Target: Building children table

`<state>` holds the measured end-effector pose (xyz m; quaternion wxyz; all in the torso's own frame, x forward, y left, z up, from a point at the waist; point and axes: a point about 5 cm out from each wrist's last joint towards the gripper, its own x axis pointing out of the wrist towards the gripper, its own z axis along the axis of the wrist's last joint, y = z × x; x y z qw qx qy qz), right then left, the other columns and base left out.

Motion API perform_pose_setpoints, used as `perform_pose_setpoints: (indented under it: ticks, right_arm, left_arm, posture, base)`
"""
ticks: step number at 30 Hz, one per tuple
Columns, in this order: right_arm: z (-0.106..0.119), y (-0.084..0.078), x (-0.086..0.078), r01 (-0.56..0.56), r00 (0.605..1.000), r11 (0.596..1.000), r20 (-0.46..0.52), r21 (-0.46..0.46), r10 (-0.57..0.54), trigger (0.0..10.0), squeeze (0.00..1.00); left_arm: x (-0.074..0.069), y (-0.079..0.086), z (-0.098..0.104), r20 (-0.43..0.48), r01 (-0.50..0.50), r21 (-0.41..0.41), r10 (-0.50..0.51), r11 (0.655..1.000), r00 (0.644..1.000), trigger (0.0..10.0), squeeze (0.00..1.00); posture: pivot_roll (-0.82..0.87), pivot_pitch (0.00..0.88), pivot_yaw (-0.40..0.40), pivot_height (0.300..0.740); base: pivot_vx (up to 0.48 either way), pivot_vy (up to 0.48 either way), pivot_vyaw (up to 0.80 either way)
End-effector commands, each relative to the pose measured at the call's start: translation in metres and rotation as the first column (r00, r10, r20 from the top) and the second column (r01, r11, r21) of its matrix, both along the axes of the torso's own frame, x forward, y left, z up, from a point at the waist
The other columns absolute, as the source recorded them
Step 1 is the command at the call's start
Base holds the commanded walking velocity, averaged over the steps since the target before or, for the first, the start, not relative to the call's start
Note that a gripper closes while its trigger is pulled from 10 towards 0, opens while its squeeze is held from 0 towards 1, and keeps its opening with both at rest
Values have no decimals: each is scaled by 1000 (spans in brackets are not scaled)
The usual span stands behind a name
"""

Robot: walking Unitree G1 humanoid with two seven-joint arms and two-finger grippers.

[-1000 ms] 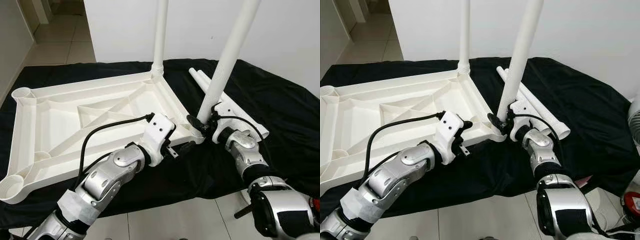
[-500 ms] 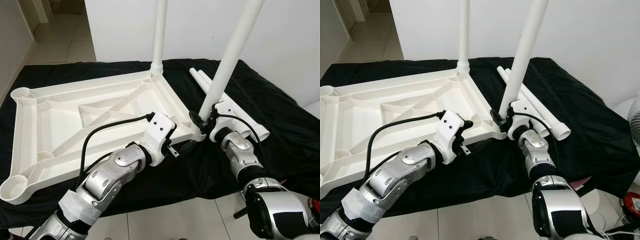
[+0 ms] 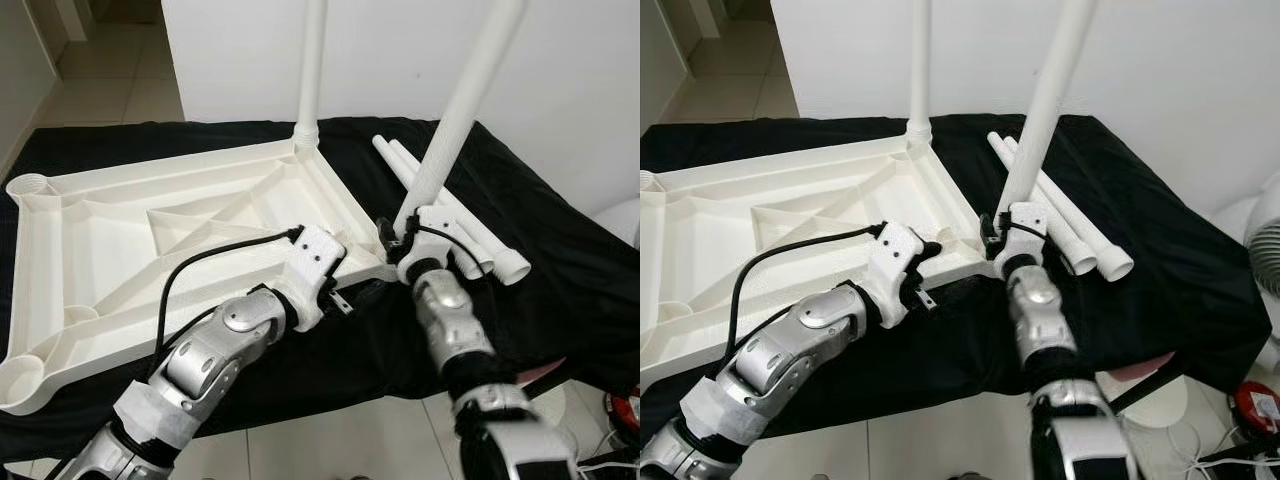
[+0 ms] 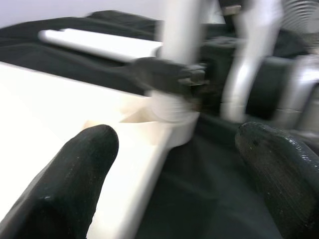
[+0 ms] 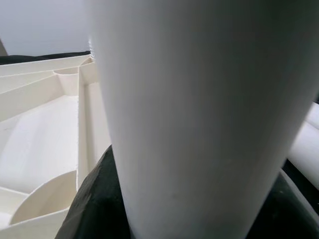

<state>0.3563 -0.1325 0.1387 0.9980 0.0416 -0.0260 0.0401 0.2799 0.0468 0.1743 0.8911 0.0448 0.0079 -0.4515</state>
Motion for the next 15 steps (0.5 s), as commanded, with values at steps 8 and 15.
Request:
perform_pose_setpoints:
  ticks: [8,15]
  right_arm:
    - [-13,26,-33,44,995,993,-93,112,-34,10000,0]
    - [-9,20,-41,52,994,993,-96,101,-42,10000,612]
  left_arm:
    - [7,8,4,25,53,18,-53,998,998,10000,0]
    - [11,14,4,33,38,27,-39,999,999,10000,0]
  posture:
    - [21,37,-71,740]
    - [16,31,-69,740]
  base:
    - [0,0,0]
    - [0,0,0]
